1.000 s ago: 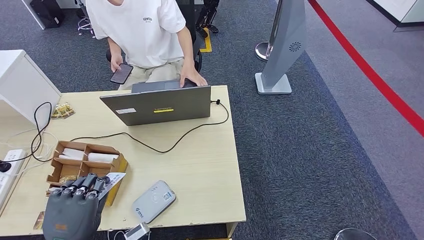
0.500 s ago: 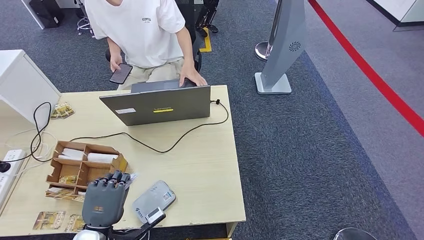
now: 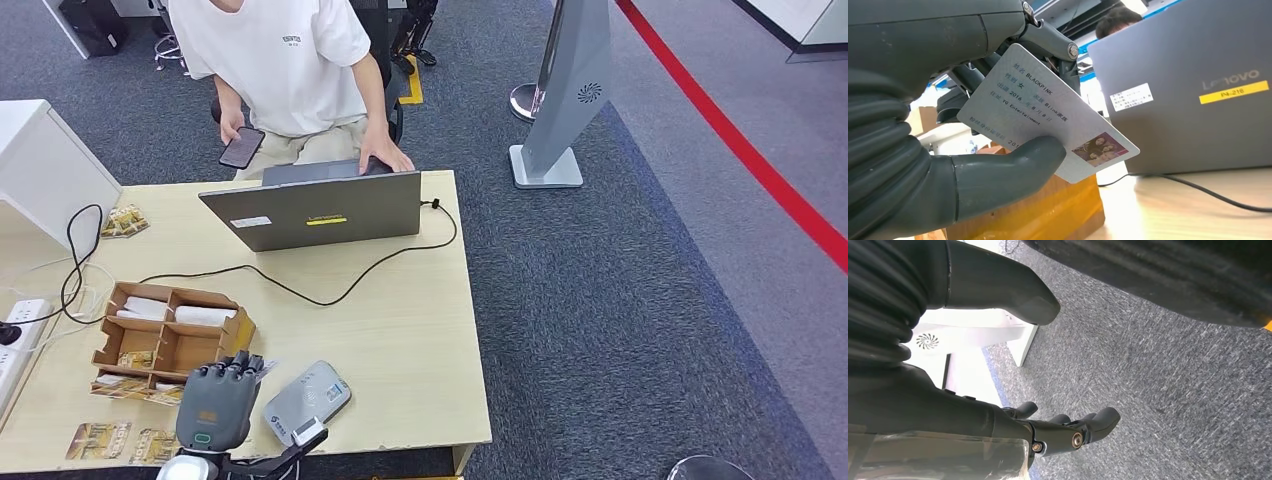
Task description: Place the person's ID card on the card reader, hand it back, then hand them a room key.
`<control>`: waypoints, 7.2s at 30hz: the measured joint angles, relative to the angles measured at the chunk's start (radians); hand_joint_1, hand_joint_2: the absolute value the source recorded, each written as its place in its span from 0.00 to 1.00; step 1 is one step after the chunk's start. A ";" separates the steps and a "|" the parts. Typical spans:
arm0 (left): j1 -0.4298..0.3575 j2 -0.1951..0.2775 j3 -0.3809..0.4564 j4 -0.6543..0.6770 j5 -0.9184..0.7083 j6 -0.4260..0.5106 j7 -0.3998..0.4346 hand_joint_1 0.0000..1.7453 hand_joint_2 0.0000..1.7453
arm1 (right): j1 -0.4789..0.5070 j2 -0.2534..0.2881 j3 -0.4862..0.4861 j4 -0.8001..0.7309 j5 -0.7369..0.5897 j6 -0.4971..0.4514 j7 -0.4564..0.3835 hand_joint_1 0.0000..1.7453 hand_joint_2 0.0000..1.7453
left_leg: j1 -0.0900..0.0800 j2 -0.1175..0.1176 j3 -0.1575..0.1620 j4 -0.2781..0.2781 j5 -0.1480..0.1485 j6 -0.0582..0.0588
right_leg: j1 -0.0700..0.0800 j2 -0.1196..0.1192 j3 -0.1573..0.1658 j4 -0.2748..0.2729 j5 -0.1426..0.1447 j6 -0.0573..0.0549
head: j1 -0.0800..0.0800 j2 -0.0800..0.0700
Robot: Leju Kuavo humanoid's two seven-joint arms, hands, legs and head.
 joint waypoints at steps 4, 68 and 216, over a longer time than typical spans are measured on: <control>0.001 -0.012 0.004 0.014 0.000 -0.008 -0.017 1.00 1.00 | 0.000 0.000 0.000 0.000 0.000 0.000 0.000 0.00 1.00 | 0.000 0.000 0.000 0.000 0.000 0.000 | 0.000 0.000 0.000 0.000 0.000 0.000 | 0.000 0.000; 0.001 -0.034 -0.169 0.004 0.000 -0.080 0.158 1.00 1.00 | 0.000 0.002 0.001 0.000 0.000 -0.003 0.010 0.00 1.00 | 0.000 0.000 0.000 0.000 0.001 -0.001 | 0.000 0.000 -0.001 0.001 0.000 0.000 | 0.000 0.000; 0.271 0.165 0.086 -0.497 0.000 -0.381 0.281 0.00 1.00 | 0.002 -0.006 -0.058 0.000 -0.044 -0.018 0.024 0.00 1.00 | 0.000 0.000 -0.006 -0.001 0.004 -0.008 | 0.001 0.001 -0.010 0.006 0.002 -0.005 | -0.002 0.000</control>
